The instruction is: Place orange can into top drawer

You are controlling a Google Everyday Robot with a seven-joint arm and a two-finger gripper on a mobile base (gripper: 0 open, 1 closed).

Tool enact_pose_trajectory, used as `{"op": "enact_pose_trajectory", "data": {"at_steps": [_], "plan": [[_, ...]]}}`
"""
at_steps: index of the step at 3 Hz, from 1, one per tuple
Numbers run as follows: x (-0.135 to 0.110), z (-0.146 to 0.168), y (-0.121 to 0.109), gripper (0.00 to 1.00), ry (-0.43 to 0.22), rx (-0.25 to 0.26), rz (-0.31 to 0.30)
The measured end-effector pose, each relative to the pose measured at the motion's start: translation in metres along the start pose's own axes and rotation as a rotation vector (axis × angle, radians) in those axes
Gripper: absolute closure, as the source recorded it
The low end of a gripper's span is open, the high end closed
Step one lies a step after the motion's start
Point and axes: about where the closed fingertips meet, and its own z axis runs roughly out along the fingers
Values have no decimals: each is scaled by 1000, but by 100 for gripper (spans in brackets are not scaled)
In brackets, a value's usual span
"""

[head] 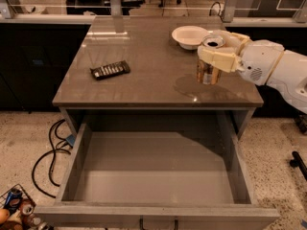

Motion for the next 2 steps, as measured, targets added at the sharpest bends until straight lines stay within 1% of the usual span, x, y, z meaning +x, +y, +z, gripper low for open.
{"op": "enact_pose_trajectory", "data": {"at_steps": [1,2], "plan": [[12,-18,42,100,-2,-31,-25],[32,-37,84,100,15,-93,-36]]}}
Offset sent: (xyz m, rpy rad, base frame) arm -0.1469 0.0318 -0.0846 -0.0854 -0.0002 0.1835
